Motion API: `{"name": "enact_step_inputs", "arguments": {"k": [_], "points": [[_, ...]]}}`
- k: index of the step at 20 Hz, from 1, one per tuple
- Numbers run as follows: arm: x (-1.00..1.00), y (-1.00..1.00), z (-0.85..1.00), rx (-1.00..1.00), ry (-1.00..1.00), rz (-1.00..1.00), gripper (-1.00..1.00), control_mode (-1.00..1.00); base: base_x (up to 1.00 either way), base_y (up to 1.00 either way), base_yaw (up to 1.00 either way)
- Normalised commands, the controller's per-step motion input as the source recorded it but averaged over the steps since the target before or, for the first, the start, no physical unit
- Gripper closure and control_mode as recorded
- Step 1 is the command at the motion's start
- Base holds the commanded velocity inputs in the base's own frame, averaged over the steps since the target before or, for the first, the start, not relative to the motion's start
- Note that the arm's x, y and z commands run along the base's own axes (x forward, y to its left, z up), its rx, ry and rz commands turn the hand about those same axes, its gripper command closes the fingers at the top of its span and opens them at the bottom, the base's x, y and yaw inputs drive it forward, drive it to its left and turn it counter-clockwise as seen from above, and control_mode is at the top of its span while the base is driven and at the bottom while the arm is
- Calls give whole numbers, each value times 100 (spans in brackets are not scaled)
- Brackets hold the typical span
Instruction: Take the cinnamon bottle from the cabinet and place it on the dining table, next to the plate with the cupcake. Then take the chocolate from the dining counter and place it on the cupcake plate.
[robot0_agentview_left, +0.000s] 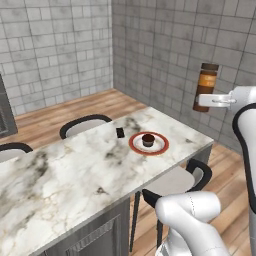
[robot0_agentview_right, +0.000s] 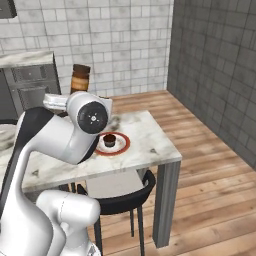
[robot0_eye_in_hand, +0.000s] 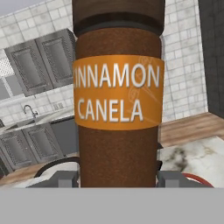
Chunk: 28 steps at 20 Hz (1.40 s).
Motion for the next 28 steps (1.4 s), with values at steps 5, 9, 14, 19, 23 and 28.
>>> {"name": "enact_step_inputs", "arguments": {"k": [5,9,14,19,23,28], "points": [[0,0,0,0,0,0,100,100,0,0,0],[0,0,0,0,0,0,100,100,0,0,0],[0,0,0,0,0,0,100,100,0,-5,0],[8,-14,-11,0,3,0,100,-100,4,-12,0],[30,-50,-30,0,2,1,100,-100,0,0,0],[38,-50,-37,0,0,6,100,-100,0,0,0]]}}
